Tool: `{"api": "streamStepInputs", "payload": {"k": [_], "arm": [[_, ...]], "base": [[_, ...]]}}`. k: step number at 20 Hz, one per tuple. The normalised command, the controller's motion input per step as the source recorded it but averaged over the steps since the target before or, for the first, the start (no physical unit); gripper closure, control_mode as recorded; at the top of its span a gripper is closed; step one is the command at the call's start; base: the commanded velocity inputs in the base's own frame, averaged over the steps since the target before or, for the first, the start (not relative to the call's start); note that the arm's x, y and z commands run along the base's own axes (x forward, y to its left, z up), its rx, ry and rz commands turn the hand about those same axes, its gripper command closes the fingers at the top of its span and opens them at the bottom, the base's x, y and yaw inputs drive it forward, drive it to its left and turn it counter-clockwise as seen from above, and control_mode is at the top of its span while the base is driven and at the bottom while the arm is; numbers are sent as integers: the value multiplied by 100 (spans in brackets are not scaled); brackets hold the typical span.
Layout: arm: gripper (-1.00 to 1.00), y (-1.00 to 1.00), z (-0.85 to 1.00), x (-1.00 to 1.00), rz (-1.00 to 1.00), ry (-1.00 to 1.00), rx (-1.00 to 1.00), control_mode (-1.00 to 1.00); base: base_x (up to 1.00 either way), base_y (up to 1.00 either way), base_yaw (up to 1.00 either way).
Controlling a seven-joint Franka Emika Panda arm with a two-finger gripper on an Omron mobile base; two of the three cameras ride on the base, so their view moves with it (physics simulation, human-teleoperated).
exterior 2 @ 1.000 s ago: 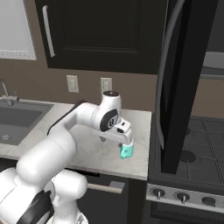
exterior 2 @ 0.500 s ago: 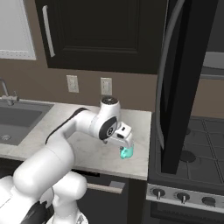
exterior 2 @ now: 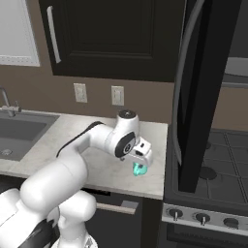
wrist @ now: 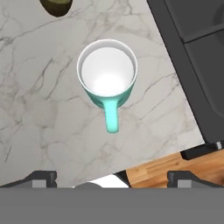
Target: Pick the mug from the counter and place it inside the microwave. Then close the microwave.
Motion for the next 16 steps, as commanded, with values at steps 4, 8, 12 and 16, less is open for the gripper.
{"api": "streamStepInputs", "payload": {"k": [4, 8, 12, 16], "arm": [[-100, -6, -10, 1, 0, 0, 0, -100], [-100, 0, -8, 0, 0, 0, 0, -100], [-100, 0, -14, 1, 0, 0, 0, -100], [-100, 0, -28, 13, 0, -2, 0, -100]], "base": [[0, 0, 0], [0, 0, 0], [0, 0, 0], [0, 0, 0]]}}
